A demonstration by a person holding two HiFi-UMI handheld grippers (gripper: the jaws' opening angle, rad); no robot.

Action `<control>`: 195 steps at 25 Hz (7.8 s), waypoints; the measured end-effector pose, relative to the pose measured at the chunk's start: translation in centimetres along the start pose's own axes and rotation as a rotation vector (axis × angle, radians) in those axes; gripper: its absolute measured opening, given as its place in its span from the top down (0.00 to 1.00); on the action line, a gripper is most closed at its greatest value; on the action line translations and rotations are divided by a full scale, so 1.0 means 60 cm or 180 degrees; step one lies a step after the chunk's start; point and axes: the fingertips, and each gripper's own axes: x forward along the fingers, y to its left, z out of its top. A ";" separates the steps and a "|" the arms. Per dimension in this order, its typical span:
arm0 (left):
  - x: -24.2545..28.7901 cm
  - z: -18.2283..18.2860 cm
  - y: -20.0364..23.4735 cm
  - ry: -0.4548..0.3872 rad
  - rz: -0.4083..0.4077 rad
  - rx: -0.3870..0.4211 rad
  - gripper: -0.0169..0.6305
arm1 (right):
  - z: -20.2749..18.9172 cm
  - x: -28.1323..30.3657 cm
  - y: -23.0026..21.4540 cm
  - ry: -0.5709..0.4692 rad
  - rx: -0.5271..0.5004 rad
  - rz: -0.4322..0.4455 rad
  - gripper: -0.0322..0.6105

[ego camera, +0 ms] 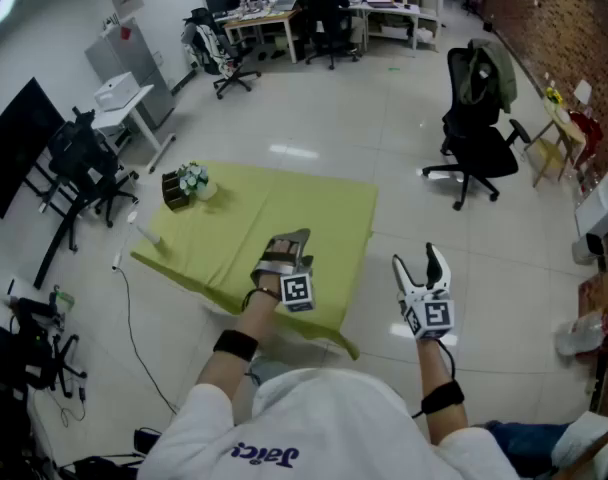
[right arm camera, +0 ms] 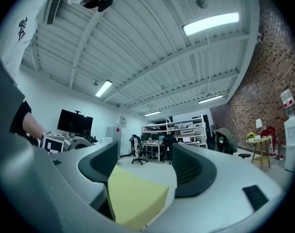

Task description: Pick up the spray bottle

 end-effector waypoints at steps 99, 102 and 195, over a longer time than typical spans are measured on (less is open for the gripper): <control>-0.135 -1.297 -0.096 0.0031 0.0335 -0.5079 0.38 | -0.240 0.880 1.158 0.1103 -0.0249 0.3164 0.38; -0.091 -1.297 -0.080 -0.0070 0.0272 -0.5029 0.38 | -0.240 0.879 1.143 0.1141 -0.0250 0.3085 0.38; 0.060 -0.595 0.256 -0.1964 -0.0519 -0.3981 0.68 | -0.135 0.443 0.423 0.0486 0.0293 -0.0599 0.38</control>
